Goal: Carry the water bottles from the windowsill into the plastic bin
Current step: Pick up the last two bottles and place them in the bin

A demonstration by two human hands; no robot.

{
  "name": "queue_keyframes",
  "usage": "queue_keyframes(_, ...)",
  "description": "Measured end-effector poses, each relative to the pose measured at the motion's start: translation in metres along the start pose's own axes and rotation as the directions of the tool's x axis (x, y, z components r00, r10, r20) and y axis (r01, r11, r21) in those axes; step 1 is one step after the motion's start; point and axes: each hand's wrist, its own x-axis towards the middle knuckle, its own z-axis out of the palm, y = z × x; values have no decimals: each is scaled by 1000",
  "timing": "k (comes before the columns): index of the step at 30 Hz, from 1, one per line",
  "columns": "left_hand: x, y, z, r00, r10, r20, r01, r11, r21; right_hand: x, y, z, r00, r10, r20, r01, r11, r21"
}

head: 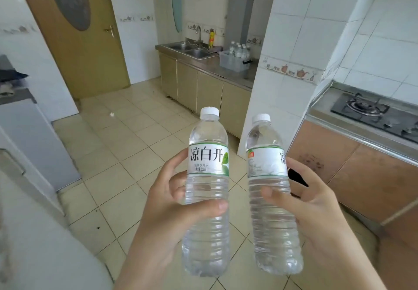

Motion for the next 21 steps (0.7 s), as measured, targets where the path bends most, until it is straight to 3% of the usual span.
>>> queue_keyframes(9,146,14,-13,999,22,49,-21,1000,-18,140,-10,23,998,-27,-63,28,1000,15)
queue_keyframes(21,380,-9,3,992,-41,-120,34,998,-55,401,4,26,1000,29,8,-30,999,22)
